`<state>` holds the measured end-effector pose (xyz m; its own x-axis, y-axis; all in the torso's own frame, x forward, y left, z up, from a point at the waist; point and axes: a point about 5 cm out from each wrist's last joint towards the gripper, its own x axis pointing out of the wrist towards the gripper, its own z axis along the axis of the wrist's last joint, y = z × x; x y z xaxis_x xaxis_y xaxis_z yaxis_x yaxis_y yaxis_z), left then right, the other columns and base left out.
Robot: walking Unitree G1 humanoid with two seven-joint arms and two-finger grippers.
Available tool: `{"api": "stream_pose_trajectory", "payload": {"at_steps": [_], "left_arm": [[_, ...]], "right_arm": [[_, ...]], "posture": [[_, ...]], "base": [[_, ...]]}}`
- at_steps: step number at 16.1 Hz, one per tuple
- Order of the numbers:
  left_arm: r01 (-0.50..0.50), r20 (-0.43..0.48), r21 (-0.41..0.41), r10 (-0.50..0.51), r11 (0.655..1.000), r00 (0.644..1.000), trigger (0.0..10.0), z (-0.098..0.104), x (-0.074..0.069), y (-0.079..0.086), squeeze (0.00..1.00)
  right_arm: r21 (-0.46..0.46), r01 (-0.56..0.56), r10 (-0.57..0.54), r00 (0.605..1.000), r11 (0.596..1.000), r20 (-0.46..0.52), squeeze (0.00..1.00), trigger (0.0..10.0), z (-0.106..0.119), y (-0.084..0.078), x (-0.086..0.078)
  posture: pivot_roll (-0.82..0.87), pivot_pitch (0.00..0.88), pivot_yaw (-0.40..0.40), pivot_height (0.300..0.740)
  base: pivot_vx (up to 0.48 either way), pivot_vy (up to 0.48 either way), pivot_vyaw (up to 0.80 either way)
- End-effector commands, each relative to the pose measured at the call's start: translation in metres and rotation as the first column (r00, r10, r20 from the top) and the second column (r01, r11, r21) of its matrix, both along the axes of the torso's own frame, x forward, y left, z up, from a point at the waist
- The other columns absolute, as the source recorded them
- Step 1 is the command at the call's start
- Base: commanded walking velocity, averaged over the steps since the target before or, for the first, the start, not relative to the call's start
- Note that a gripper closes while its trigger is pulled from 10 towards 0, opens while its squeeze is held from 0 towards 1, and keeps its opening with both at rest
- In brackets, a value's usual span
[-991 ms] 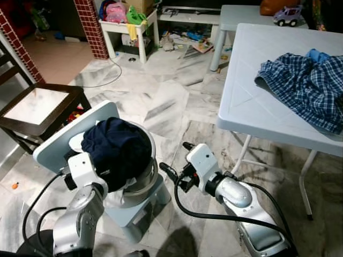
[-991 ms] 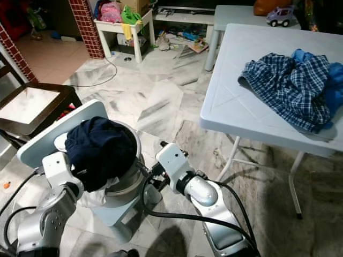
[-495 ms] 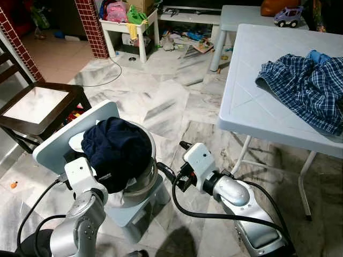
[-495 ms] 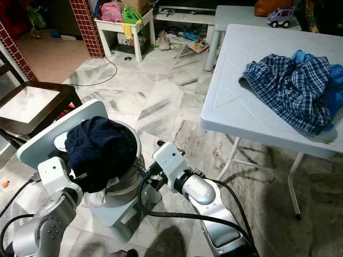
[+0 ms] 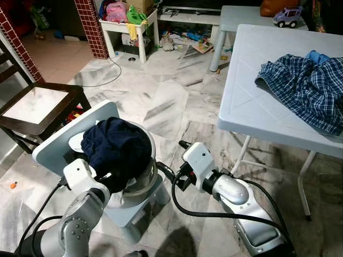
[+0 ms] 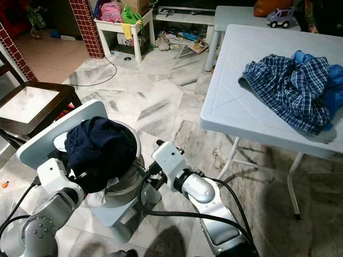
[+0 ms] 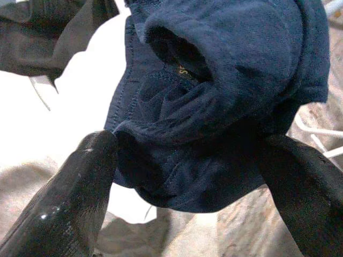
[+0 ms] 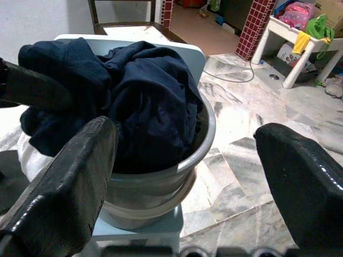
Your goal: Hang hanger
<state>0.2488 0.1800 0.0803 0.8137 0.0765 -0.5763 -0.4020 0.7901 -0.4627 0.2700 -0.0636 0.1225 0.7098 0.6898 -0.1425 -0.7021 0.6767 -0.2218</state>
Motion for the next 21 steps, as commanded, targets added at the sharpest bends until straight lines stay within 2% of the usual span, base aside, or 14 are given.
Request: {"api": "stream_pose_trajectory", "payload": {"at_steps": [1,5,6,9,11,12,14,15,16,17,19,20,21], "left_arm": [[-0.002,-0.015,-0.165,-0.001,0.986,1.000,10.0,-0.004,0.000,-0.038,0.00],[0.047,0.030,-0.181,-0.043,0.982,0.999,10.0,0.011,0.010,-0.047,0.00],[0.001,0.047,-0.211,0.009,0.978,0.999,10.0,0.009,0.013,-0.044,0.00],[-0.016,0.061,-0.303,0.036,0.953,0.998,10.0,-0.001,0.019,-0.050,0.00],[0.027,0.095,-0.310,0.003,0.950,0.995,10.0,0.006,0.025,-0.061,0.00],[0.071,0.117,-0.278,-0.040,0.958,0.992,10.0,0.010,0.027,-0.067,0.00],[0.146,0.140,-0.158,-0.124,0.977,0.982,10.0,0.013,0.027,-0.065,0.00],[0.184,0.122,0.004,-0.183,0.983,0.976,10.0,0.010,0.024,-0.051,0.00],[0.178,0.084,0.067,-0.183,0.982,0.979,10.0,0.005,0.020,-0.035,0.00],[0.187,0.040,0.215,-0.199,0.959,0.979,10.0,0.002,0.014,-0.015,0.00],[0.192,0.026,0.290,-0.209,0.938,0.978,10.0,0.001,0.007,0.000,0.00],[0.209,0.011,0.350,-0.227,0.913,0.974,10.0,0.001,0.005,0.004,0.00],[0.224,0.000,0.371,-0.241,0.901,0.970,10.0,0.000,0.004,0.005,0.00]], "right_arm": [[0.001,-0.017,0.017,1.000,1.000,0.004,0.00,10.0,0.001,0.003,0.001],[-0.008,-0.022,0.022,1.000,1.000,0.007,0.00,10.0,-0.001,0.002,0.002],[-0.005,-0.022,0.022,1.000,1.000,0.012,0.00,10.0,0.001,0.003,0.004],[-0.010,-0.032,0.032,0.999,0.999,0.027,0.00,10.0,0.003,0.005,0.005],[-0.021,-0.030,0.030,0.999,0.999,0.035,0.00,10.0,0.005,0.001,0.007],[-0.026,-0.024,0.025,0.999,0.999,0.037,0.00,10.0,0.004,-0.002,0.008],[-0.030,-0.016,0.017,0.999,0.999,0.037,0.00,10.0,0.003,-0.003,0.010],[-0.025,-0.009,0.010,0.999,1.000,0.039,0.00,10.0,0.003,-0.002,0.011],[-0.020,-0.006,0.006,0.999,1.000,0.040,0.00,10.0,0.003,-0.001,0.012],[-0.015,-0.006,0.006,0.999,1.000,0.037,0.00,10.0,0.002,0.001,0.012],[-0.009,-0.010,0.010,0.999,1.000,0.032,0.00,10.0,0.000,0.003,0.011],[-0.008,-0.012,0.012,0.999,1.000,0.030,0.00,10.0,-0.001,0.004,0.010],[-0.008,-0.013,0.013,0.999,1.000,0.030,0.00,10.0,-0.002,0.004,0.011]], "posture": [[-0.08,0.080,0.029,0.740],[-0.07,0.076,0.030,0.740],[-0.07,0.075,0.030,0.740],[-0.09,0.076,0.026,0.740],[-0.10,0.081,0.024,0.740],[-0.10,0.080,0.026,0.740],[-0.09,0.075,0.033,0.740],[-0.08,0.074,0.037,0.740],[-0.07,0.073,0.040,0.740],[-0.05,0.073,0.042,0.740],[-0.04,0.071,0.040,0.740],[-0.04,0.071,0.039,0.740],[-0.04,0.070,0.039,0.740]], "base": [[0.000,0.000,0.00],[0.000,0.000,0.00],[0.000,0.000,0.00],[0.000,0.000,0.00],[0.000,0.000,0.00],[0.000,0.000,0.00],[0.000,0.000,0.00],[0.000,0.000,0.00],[0.000,0.000,0.00],[0.000,0.000,0.00],[0.000,0.000,0.00],[0.000,0.000,0.00],[0.000,0.000,0.00]]}}
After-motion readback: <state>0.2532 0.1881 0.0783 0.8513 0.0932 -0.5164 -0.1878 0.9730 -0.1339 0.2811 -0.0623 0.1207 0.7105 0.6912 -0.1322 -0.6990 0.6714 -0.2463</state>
